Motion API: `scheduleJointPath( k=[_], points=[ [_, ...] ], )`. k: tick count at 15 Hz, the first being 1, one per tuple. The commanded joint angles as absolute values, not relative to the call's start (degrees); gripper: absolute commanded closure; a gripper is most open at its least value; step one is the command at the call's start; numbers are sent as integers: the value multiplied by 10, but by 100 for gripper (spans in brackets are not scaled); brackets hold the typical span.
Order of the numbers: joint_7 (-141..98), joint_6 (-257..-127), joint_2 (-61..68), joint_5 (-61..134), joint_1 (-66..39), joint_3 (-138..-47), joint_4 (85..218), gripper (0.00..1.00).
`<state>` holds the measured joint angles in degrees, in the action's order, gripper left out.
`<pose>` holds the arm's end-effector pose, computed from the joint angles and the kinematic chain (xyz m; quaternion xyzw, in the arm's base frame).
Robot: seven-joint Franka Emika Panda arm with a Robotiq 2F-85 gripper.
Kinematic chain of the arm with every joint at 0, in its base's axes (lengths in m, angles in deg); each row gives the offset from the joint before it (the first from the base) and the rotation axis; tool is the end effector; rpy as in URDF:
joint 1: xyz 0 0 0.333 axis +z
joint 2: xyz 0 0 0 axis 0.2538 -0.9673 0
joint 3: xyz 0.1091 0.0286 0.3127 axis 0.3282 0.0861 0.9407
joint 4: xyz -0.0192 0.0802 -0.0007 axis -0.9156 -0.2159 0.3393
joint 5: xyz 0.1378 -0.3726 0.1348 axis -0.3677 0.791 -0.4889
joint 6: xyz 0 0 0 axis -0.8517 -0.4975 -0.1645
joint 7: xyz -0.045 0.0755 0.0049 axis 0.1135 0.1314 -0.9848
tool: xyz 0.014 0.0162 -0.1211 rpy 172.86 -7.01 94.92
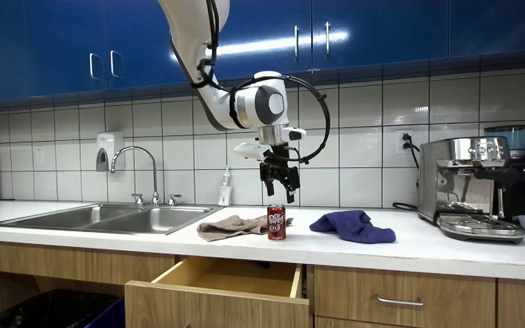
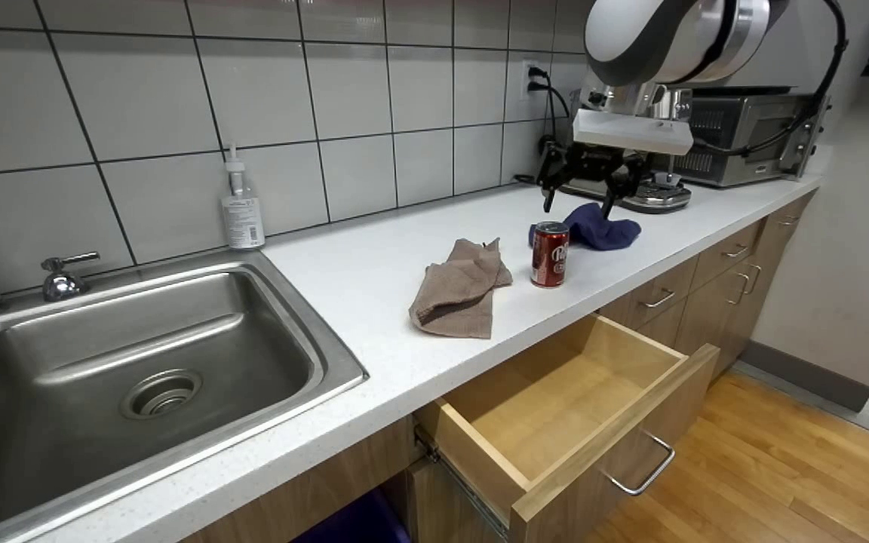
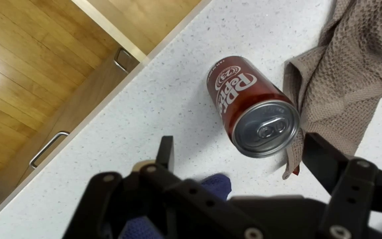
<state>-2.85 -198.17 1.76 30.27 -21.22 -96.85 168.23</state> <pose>0.6536 -0.1658 0.3448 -0.9335 0.3367 -0.1231 0.0096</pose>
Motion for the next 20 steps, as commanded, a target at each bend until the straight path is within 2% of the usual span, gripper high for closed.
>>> scheduleJointPath(
  k=[1,20],
  points=[
    [-29,-1955,-21,313,-203,-977,1630,0],
    [-33,-1945,-75,310,-191,-983,1595,0]
  ],
)
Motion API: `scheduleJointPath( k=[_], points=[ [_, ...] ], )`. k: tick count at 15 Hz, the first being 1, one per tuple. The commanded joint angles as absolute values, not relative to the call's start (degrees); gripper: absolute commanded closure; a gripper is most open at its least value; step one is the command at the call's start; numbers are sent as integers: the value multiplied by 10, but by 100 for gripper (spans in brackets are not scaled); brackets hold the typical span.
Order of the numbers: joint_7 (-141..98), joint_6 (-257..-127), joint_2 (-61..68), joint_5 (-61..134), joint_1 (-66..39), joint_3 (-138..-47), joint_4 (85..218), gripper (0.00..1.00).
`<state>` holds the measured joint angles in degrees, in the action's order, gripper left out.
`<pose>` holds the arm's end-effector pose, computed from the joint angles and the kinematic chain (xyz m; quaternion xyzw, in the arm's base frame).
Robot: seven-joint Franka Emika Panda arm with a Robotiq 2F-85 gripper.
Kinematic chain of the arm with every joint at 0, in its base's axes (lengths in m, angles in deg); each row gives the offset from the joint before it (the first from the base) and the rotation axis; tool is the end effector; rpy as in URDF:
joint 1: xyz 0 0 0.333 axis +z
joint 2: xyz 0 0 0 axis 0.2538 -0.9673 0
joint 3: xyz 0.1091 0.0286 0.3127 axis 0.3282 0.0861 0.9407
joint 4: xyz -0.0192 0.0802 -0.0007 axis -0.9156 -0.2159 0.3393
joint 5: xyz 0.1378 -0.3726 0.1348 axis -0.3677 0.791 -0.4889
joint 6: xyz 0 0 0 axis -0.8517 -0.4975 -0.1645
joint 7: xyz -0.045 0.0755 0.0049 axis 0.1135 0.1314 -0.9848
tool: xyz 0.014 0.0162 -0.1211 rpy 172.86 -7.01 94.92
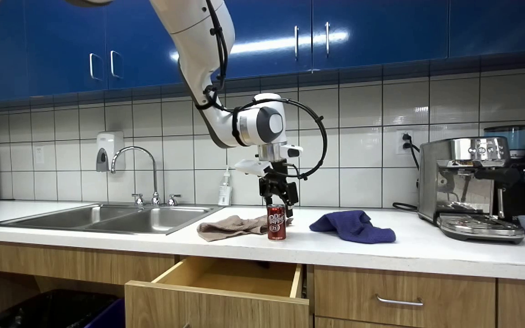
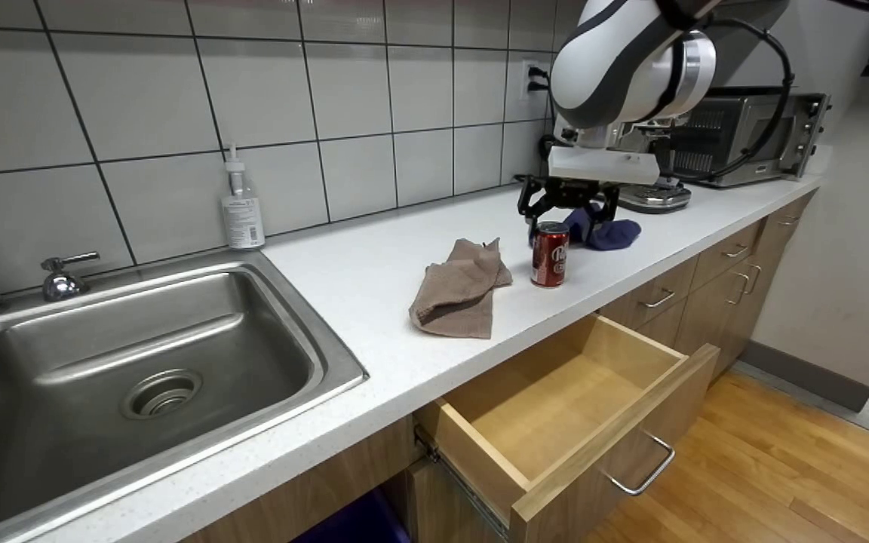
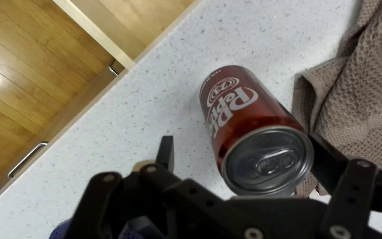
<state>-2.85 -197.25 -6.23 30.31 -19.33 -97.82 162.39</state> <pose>0.6826 -0.1579 0.2983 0.9405 -0.3251 0.0989 0.0044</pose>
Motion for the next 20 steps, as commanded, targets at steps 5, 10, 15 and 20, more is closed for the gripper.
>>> scheduleJointPath(
  k=[5,10,15,20],
  points=[
    [-31,-1935,-88,312,-189,-984,1578,0],
    [-31,-1925,-100,311,-188,-983,1561,0],
    [-32,-1921,-101,313,-183,-982,1559,0],
    [-34,-1916,-103,312,-183,-982,1557,25]
  ],
)
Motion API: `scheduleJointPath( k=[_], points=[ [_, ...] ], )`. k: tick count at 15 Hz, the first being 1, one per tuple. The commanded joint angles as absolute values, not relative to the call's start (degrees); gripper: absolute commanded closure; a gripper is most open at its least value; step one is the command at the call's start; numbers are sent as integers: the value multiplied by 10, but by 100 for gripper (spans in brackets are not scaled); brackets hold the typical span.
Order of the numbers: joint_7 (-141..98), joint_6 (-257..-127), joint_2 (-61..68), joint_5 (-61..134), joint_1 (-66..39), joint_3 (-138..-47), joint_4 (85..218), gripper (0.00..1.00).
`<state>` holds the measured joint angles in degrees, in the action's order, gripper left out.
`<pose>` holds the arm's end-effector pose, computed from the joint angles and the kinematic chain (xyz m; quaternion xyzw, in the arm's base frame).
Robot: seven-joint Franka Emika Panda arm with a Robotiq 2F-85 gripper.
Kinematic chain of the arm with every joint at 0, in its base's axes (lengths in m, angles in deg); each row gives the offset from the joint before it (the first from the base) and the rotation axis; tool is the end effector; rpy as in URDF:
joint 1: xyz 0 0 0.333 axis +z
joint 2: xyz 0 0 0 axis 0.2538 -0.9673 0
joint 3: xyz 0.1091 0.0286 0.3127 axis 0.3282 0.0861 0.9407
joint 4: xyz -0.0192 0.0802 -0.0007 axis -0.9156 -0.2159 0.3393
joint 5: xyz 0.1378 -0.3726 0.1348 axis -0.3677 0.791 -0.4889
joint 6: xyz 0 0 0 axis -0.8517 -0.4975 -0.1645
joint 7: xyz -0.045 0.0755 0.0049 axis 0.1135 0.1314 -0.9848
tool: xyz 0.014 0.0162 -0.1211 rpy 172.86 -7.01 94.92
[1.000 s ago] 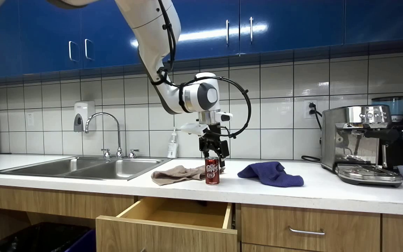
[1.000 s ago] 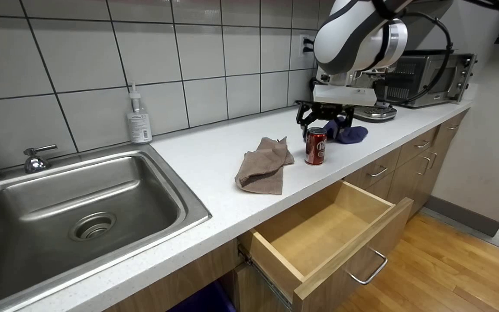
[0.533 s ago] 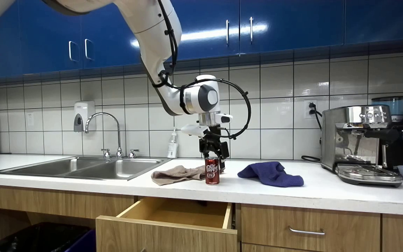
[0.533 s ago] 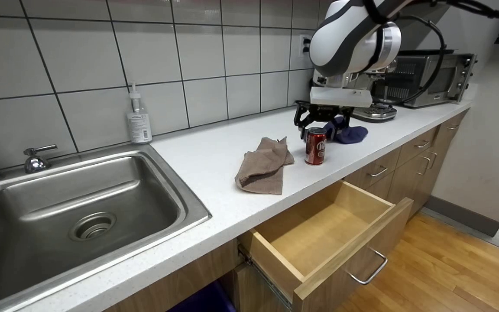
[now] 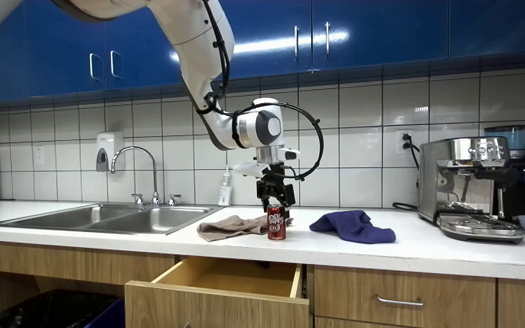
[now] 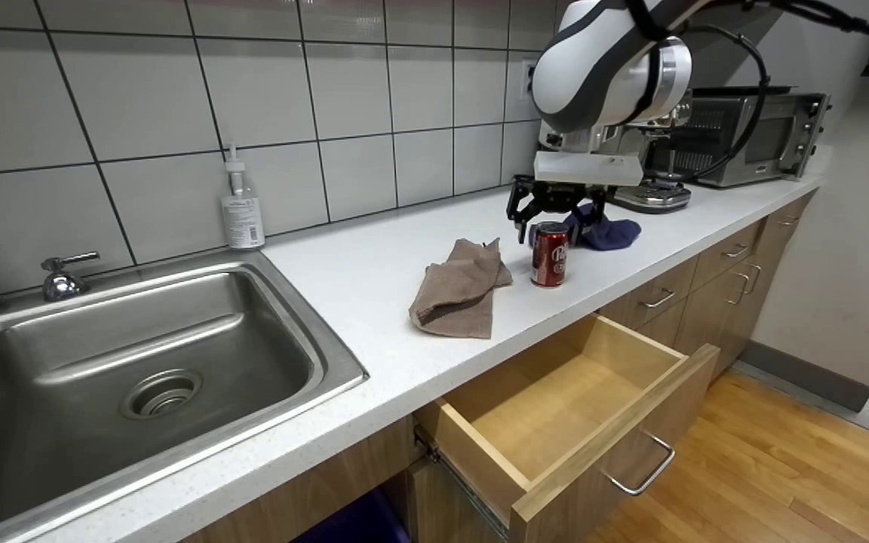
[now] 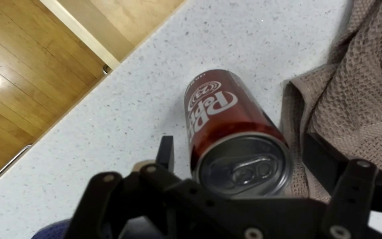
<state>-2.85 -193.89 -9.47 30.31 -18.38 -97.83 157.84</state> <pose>0.7005 -0.1473 0.2905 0.9454 -0.3153 0.0818 0.0084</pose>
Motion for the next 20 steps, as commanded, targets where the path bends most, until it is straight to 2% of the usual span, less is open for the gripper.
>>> scheduleJointPath(
  k=[1,4,6,20],
  points=[
    [-36,-1916,-103,311,-183,-981,1557,26],
    [-36,-1918,-102,312,-183,-982,1559,51],
    [-37,-1917,-102,312,-183,-982,1559,62],
    [-98,-1944,-12,317,-183,-977,1660,62]
  ],
)
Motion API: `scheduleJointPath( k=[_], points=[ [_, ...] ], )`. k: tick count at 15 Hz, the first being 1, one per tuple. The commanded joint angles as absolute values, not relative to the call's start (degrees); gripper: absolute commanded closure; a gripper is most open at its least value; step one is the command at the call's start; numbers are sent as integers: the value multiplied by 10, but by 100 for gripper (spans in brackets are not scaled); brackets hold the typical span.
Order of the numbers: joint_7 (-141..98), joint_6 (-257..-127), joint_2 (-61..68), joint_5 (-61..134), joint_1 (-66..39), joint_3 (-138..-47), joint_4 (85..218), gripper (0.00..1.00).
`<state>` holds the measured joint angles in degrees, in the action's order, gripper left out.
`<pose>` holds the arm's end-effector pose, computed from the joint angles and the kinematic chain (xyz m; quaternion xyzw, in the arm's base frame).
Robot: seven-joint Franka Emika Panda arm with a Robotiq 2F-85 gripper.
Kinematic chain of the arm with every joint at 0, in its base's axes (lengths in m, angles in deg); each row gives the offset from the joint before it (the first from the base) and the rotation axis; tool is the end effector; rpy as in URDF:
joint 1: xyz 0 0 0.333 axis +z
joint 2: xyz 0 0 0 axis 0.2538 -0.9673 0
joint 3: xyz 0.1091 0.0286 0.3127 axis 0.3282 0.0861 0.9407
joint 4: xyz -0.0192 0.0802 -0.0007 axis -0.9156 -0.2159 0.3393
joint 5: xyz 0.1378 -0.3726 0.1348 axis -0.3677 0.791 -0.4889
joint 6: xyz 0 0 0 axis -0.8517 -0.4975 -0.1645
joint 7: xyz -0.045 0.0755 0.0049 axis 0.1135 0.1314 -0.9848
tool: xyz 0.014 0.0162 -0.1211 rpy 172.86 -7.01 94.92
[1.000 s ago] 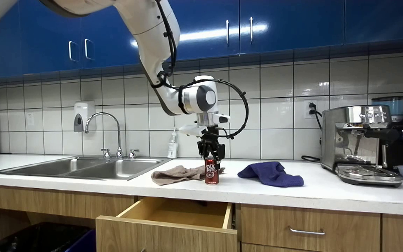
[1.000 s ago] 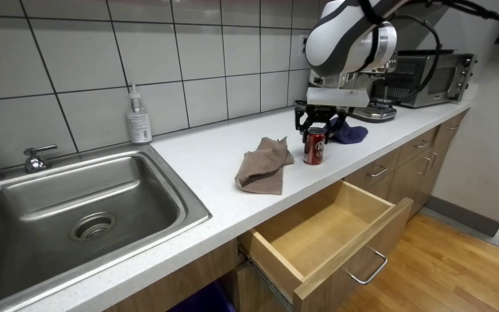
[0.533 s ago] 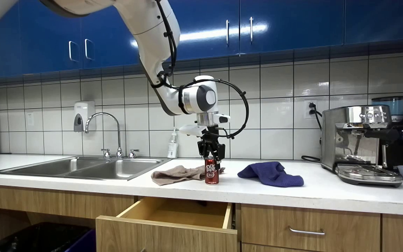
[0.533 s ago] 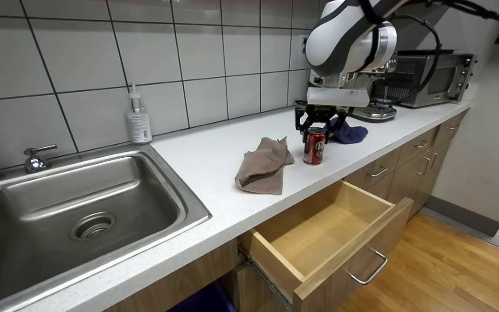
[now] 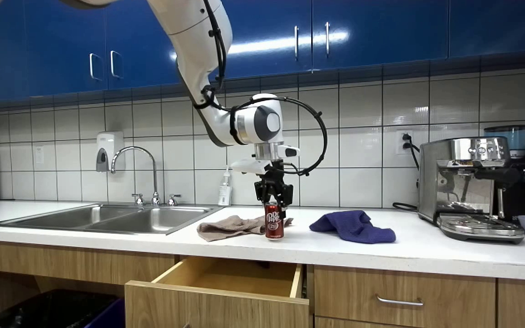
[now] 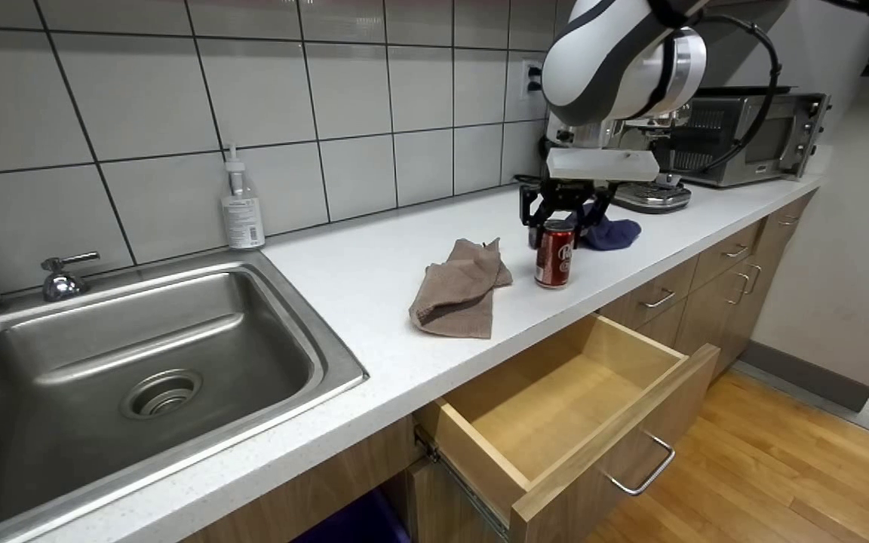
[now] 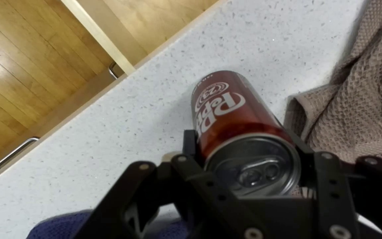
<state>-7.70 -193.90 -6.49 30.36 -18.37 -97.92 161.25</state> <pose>0.6847 -0.1468 0.2984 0.9575 -0.2777 0.0774 0.0094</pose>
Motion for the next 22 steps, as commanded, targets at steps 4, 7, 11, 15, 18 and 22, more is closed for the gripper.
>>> scheduleJointPath(
  k=[4,7,11,15,18,22],
  points=[
    [-114,-1951,29,324,-181,-975,1705,62],
    [-124,-1959,62,335,-179,-973,1746,62],
    [-131,-1972,95,344,-176,-968,1793,62],
    [-144,-1987,123,344,-177,-960,1837,62],
    [-159,-1995,140,342,-178,-955,1865,62],
    [-183,-2009,148,343,-179,-950,1890,62]
  ],
)
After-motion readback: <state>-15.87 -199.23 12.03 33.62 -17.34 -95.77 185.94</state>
